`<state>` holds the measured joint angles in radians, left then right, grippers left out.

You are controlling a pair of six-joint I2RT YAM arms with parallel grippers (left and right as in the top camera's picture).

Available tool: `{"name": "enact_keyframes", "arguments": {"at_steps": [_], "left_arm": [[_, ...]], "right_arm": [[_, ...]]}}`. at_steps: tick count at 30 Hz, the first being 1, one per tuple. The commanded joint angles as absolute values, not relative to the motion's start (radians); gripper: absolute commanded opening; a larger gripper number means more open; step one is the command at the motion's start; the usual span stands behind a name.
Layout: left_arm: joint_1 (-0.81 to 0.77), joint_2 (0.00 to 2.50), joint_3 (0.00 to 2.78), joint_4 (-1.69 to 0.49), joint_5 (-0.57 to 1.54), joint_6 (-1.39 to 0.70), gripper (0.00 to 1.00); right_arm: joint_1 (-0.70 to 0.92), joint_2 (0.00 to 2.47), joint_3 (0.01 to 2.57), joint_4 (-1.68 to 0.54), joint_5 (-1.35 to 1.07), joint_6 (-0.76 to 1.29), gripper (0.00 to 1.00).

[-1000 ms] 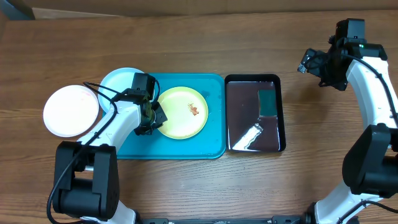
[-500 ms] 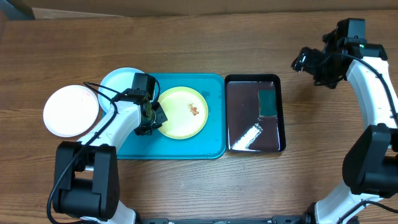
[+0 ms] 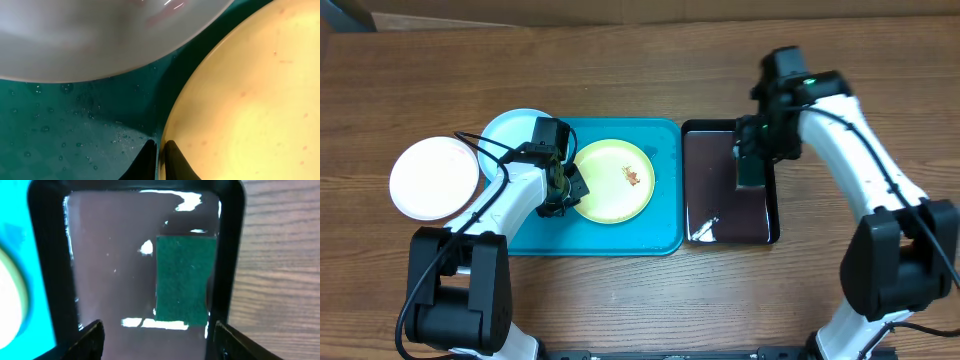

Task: Clean dirty plates on tray and stack at the side
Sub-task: 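Lower the right gripper into the black water tray toward the sponge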

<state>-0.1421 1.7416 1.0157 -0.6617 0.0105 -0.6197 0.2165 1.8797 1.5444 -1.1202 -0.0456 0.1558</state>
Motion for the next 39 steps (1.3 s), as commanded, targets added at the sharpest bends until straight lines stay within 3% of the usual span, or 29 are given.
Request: {"name": "enact_keyframes", "arguments": {"at_steps": [1, 25, 39], "left_arm": [[-0.139, 1.752, 1.005, -0.661, 0.004, -0.598, 0.10], [-0.139, 1.752, 1.005, -0.661, 0.004, -0.598, 0.10], [-0.139, 1.752, 1.005, -0.661, 0.004, -0.598, 0.10]], "right_arm": [[0.252, 1.875, 1.490, -1.074, 0.122, 0.150, 0.70], [0.264, 1.875, 1.242, -0.763, 0.111, 0.153, 0.69], [0.264, 1.875, 1.223, -0.748, 0.073, 0.161, 0.63]]}}
